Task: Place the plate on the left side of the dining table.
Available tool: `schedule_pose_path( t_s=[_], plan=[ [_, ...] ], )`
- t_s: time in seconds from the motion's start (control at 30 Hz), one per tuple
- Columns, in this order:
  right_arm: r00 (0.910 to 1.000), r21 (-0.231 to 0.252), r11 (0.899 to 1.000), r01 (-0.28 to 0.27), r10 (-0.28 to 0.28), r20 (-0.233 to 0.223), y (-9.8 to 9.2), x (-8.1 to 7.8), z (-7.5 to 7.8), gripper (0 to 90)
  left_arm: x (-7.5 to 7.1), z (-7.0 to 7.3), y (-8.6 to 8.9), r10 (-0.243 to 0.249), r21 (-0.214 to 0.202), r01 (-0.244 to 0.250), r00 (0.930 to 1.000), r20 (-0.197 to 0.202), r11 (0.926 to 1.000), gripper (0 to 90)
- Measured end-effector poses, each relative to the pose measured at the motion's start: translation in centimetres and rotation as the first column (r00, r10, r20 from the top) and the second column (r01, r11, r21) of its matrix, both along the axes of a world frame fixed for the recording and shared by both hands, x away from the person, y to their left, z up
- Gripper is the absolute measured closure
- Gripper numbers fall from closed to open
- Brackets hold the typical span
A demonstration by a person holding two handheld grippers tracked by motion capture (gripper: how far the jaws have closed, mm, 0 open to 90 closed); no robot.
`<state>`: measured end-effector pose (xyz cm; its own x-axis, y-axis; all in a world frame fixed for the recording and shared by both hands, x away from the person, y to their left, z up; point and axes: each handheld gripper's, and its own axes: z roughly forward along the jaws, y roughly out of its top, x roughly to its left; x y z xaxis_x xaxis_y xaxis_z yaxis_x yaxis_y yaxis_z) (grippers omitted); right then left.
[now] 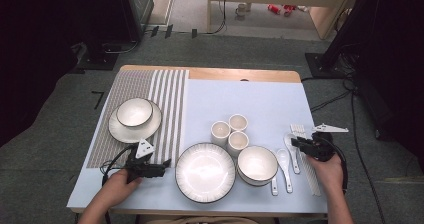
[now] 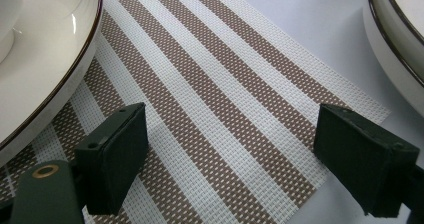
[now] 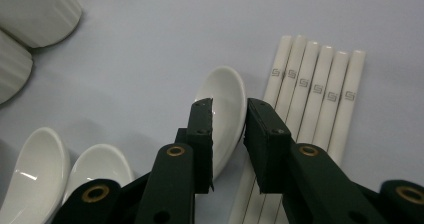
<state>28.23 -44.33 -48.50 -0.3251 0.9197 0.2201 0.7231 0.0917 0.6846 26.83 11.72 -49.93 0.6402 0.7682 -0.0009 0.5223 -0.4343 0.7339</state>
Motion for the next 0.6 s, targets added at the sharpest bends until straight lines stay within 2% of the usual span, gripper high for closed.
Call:
schedule_pose_path(
  t_s=[0.6],
  plan=[
    [0.9998,0.024,1.0,0.008,-0.008,-0.02,0.3,-1.05,-0.12,69.6,0.0,0.0,0.0,0.0,0.0,0.0,1.0,0.0,1.0,14.4]
  ],
)
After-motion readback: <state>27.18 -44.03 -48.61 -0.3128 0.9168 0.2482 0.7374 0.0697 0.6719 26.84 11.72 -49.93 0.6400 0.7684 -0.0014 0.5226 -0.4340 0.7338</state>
